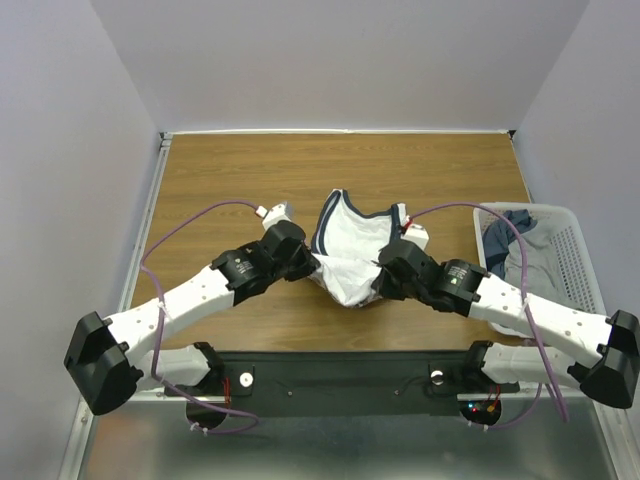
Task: Fold and stack the tank tops
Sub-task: Fold the tank top
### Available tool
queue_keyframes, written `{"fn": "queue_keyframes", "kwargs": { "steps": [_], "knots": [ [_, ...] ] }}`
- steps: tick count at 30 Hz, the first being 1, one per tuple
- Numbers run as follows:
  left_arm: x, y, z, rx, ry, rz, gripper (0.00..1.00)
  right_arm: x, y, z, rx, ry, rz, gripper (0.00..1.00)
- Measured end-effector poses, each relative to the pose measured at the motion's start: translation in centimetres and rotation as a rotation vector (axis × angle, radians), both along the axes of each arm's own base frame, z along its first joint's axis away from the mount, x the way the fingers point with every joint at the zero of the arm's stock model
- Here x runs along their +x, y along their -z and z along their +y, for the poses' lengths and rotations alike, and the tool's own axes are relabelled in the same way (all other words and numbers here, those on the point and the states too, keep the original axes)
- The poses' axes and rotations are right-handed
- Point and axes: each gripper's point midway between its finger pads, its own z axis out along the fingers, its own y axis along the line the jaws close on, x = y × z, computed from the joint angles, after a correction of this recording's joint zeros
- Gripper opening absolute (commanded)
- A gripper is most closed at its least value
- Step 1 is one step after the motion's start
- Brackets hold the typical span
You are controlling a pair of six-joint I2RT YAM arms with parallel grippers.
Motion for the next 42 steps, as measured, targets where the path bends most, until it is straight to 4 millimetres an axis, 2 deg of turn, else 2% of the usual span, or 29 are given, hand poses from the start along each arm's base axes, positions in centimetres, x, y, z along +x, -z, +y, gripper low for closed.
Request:
{"fn": "queue_keyframes", "kwargs": {
  "steps": [4,10,17,22,24,27,29,36,40,42],
  "knots": [
    [2.5,-1.1,0.2,-0.014,-0.037,-0.034,0.00,2.0,-2.0,-0.2,-0.010,0.017,-0.058,0.01],
    [6.3,-3.4,-0.7,-0.059,-0.065,-0.091,0.00,4.7,-3.5,-0.7,-0.040,0.047,-0.100,0.01],
    [10.2,-4.4,-2.0,-0.093,-0.083,-0.124,0.00,8.3,-3.6,-3.0,-0.068,0.109,-0.116,0.00],
    [13.2,-5.7,-3.1,-0.124,-0.098,-0.156,0.00,10.7,-3.7,-3.6,-0.057,0.127,-0.116,0.00],
    [14.5,-6.3,-3.7,-0.135,-0.100,-0.171,0.00,11.5,-3.8,-3.6,-0.039,0.123,-0.117,0.01],
    [17.1,-6.6,-4.6,-0.147,-0.103,-0.194,0.00,13.4,-3.6,-4.6,-0.018,0.148,-0.112,0.00],
    [18.6,-6.2,-5.1,-0.152,-0.104,-0.199,0.00,14.4,-3.3,-5.2,-0.009,0.162,-0.107,0.00],
    [24.9,-1.4,-7.2,-0.177,-0.087,-0.170,0.00,19.2,-0.3,-8.4,0.031,0.229,-0.063,0.00],
    [29.1,0.8,-9.4,-0.229,-0.052,-0.191,0.00,22.4,3.1,-10.8,0.055,0.287,-0.021,0.01],
    [31.0,1.8,-10.7,-0.259,-0.031,-0.211,0.00,23.9,5.5,-11.8,0.057,0.314,0.004,0.00]
  ]
}}
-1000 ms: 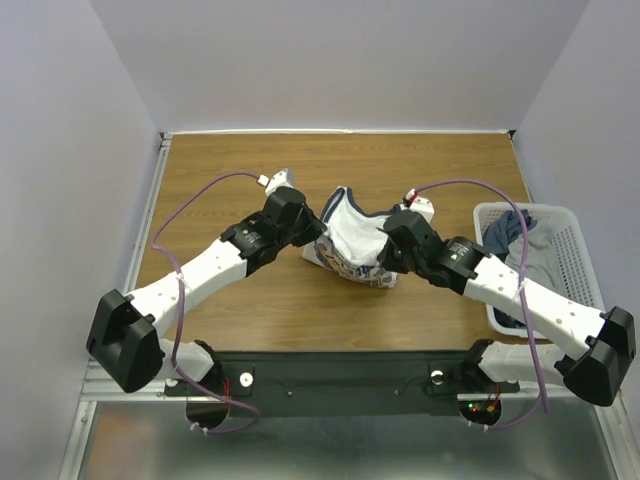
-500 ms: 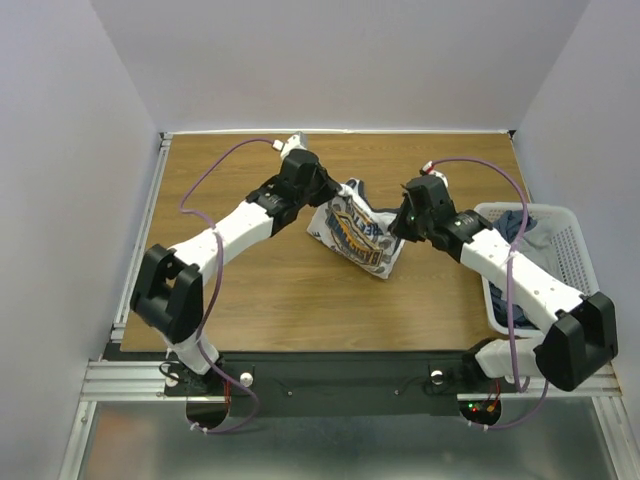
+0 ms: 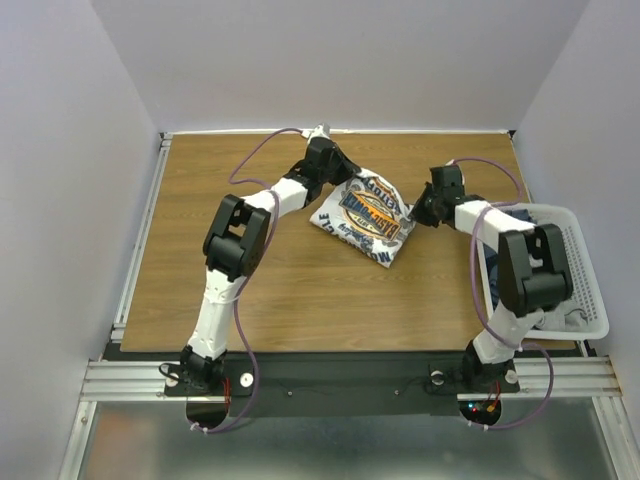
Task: Fold and stack the tank tops
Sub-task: Fold the tank top
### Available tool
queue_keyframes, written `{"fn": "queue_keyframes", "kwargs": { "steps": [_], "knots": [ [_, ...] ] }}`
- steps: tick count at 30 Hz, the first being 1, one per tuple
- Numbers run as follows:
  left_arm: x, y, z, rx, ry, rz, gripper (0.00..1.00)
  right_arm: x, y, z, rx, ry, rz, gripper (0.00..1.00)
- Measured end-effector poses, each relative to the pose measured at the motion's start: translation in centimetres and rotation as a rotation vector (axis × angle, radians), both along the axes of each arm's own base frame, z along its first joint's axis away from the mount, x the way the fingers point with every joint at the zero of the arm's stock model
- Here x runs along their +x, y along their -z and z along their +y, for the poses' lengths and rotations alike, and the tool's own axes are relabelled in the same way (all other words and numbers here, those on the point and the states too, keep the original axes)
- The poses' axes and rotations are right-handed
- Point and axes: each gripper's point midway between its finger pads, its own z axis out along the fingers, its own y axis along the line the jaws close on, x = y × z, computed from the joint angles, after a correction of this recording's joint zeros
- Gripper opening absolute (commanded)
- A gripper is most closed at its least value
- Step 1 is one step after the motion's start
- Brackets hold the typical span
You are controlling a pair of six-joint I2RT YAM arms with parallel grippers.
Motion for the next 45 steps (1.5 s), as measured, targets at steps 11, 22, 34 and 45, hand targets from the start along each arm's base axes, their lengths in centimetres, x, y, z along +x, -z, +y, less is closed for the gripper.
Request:
{"fn": "queue_keyframes", "kwargs": {
  "steps": [11,22,34,45],
  "knots": [
    [4.7,7.1,-3.1,-0.049,0.052,-0.010,0.12,5.8,5.0,0.0,0.058,0.041,0.003,0.00],
    [6.5,4.5,-2.0,-0.109,0.054,-0.102,0.70,5.9,3.2,-0.7,0.073,0.073,-0.020,0.61],
    [3.5,-9.8,5.9,-0.189,-0.115,-0.237,0.61,8.7,-8.3,2.7,-0.044,-0.102,-0.276,0.59],
    [-3.8,-3.0,2.9,-0.187,-0.018,-0.051,0.56,8.8,4.4,6.0,-0.258,-0.239,-0.062,0.59]
  ]
}}
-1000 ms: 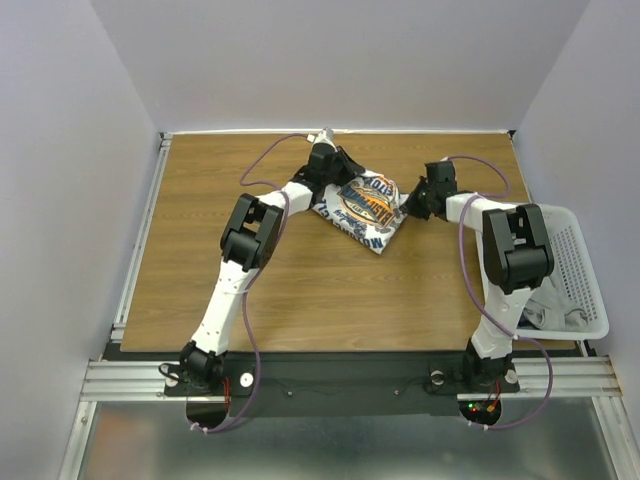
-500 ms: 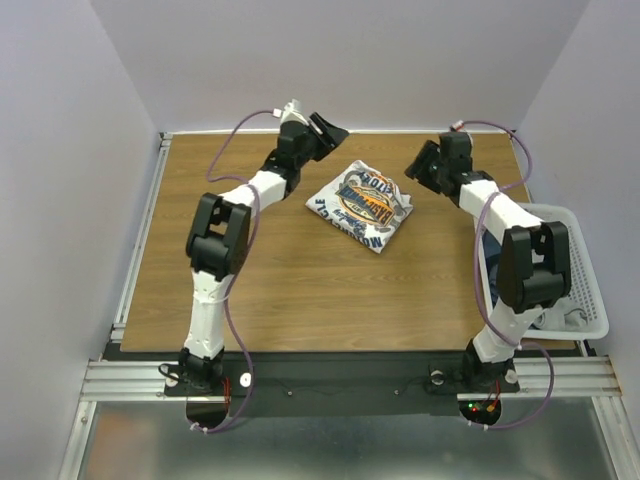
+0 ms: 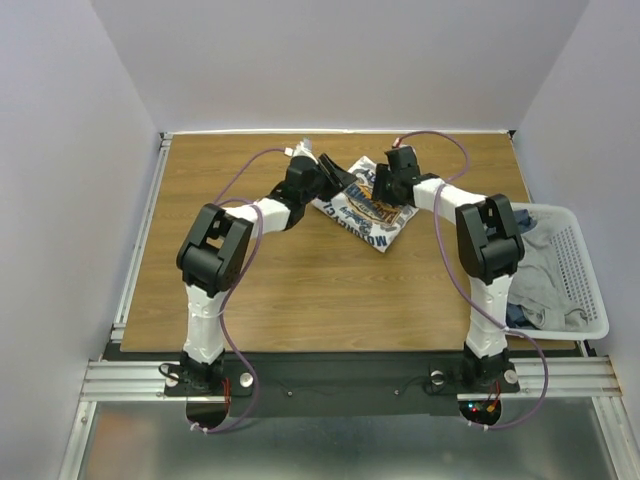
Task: Fold and stack the tank tops
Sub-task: Fold the tank top
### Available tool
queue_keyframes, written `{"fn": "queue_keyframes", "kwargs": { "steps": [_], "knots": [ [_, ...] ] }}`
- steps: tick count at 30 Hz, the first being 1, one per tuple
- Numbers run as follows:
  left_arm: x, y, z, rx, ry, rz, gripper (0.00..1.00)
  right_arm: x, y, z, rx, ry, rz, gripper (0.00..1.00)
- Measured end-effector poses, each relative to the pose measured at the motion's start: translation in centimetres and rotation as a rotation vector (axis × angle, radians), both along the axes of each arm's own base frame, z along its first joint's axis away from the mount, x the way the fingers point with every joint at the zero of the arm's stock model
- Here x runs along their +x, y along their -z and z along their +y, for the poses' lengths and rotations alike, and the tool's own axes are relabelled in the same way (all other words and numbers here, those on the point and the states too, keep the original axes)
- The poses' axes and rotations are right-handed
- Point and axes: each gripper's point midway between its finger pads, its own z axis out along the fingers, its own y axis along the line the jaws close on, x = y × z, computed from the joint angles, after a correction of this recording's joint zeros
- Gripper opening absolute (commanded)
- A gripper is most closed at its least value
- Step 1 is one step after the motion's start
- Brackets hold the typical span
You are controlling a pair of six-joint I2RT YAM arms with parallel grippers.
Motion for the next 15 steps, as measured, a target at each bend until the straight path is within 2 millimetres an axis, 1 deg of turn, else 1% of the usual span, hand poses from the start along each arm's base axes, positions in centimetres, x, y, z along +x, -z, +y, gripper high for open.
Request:
{"fn": "queue_keyframes", "kwargs": {
  "steps": [2,3,5,6,8,10,11,12,13,14,15],
  "knots": [
    [-0.8,3.2,-1.0,0.029,0.037,0.064,0.56,0.4,-0.2,-0.8,-0.017,0.028,-0.014,0.59],
    [-1.3,4.3,-1.2,0.043,0.050,0.095,0.56,0.4,-0.2,-1.0,-0.020,0.033,-0.013,0.58],
    [-2.0,5.9,-1.4,0.070,0.061,0.142,0.56,-0.2,0.4,-1.2,-0.006,0.058,-0.007,0.58],
    [-2.2,6.3,-1.3,0.079,0.062,0.157,0.56,-0.4,0.4,-1.3,0.000,0.064,-0.006,0.58],
    [-2.1,6.6,-1.0,0.090,0.051,0.163,0.56,-2.2,0.5,-1.1,0.039,0.095,0.008,0.58],
    [-2.0,7.0,-0.6,0.104,0.038,0.173,0.56,-3.9,0.4,-0.2,0.076,0.124,0.018,0.58],
    [-1.9,7.2,-0.3,0.111,0.031,0.180,0.56,-4.9,0.4,0.6,0.100,0.126,0.022,0.58],
    [-1.7,7.5,0.3,0.124,0.018,0.191,0.56,-6.2,0.4,2.0,0.132,0.122,0.026,0.58],
    [-1.6,7.7,0.7,0.131,0.009,0.196,0.56,-7.7,0.3,4.0,0.171,0.104,0.033,0.58],
    [-1.4,7.8,1.3,0.144,-0.002,0.202,0.56,-8.8,0.1,5.8,0.208,0.088,0.036,0.59],
    [-1.3,7.9,1.7,0.152,-0.009,0.206,0.56,-10.1,0.0,8.2,0.255,0.065,0.044,0.61]
  ]
}}
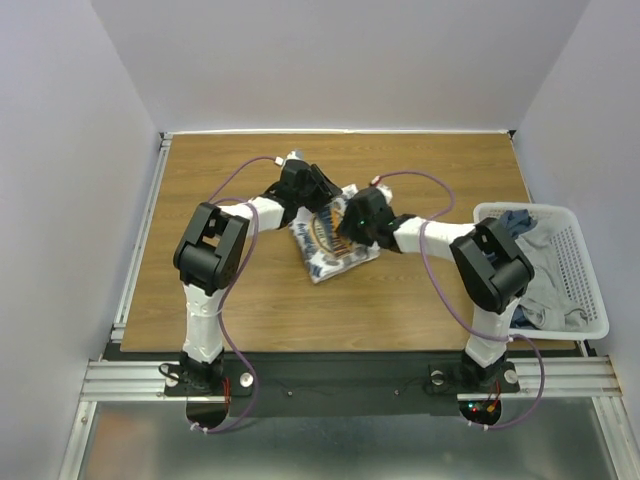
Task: Fold and stack the tank tops
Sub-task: Fold the tank top
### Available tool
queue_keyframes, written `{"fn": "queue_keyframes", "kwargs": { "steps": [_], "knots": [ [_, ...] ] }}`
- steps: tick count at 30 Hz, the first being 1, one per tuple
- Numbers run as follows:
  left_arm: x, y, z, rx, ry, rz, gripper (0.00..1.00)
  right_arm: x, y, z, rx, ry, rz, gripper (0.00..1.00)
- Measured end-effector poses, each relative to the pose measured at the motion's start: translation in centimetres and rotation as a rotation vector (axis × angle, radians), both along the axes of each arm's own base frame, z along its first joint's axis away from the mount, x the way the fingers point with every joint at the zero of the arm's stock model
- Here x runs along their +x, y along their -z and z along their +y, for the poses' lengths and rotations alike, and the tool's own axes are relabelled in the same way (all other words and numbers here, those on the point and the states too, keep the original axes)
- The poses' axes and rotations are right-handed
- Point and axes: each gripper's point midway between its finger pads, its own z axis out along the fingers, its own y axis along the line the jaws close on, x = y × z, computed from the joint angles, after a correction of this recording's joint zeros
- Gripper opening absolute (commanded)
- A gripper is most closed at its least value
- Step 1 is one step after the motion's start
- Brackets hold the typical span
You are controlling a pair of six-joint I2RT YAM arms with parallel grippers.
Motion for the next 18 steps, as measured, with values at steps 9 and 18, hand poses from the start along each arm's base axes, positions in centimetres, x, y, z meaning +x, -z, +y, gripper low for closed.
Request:
{"fn": "queue_keyframes", "kwargs": {
  "steps": [9,18],
  "knots": [
    [-0.3,-1.8,4.9,0.071,-0.029,-0.028,0.58,-4.2,-2.3,7.4,0.166,-0.117,0.010,0.72],
    [-5.4,-6.3,6.8,0.029,-0.037,-0.079,0.57,-4.9,-12.2,2.9,0.145,-0.112,-0.227,0.55]
  ]
}}
